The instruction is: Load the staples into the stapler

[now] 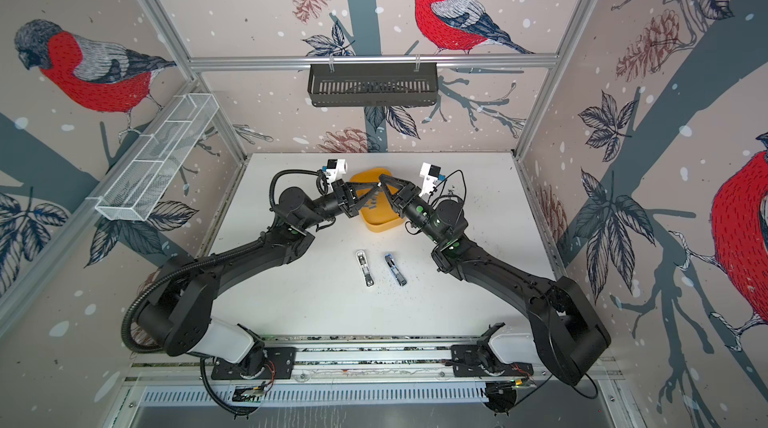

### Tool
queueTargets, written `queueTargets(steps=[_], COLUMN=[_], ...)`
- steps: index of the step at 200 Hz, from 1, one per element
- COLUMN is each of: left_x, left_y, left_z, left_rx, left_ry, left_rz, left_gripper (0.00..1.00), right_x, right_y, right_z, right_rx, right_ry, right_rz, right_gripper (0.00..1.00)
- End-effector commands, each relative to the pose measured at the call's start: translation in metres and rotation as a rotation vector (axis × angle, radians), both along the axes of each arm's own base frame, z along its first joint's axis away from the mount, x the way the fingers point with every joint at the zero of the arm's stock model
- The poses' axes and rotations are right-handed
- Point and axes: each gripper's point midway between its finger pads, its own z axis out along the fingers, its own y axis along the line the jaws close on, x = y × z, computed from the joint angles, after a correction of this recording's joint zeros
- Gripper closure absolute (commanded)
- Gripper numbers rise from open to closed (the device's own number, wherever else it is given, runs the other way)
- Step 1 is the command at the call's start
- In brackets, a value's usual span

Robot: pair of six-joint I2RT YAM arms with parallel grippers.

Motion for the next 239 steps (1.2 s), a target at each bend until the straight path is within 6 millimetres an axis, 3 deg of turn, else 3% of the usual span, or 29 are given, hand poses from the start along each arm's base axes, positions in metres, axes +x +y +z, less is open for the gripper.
queueTargets(steps=[1,239], left_x=[-0.0050,-0.0042], left_y=[0.0011,-0.0004], left_z=[0.0121,0.0097], left_rx=[-0.031,-0.024], left_ry=[-0.043,-0.044], left_rz=[-0.012,-0.013], left_gripper=[1.00,1.00], right_x=[-0.0048,-0.0031], right_y=[-0.0013,-0.0015], right_z=[0.0156,0.0109], right_rx=[0.037,0.029], right_ry=[-0.053,-0.041], right_rz=[0.011,0.008], right_gripper=[0.68,0.83])
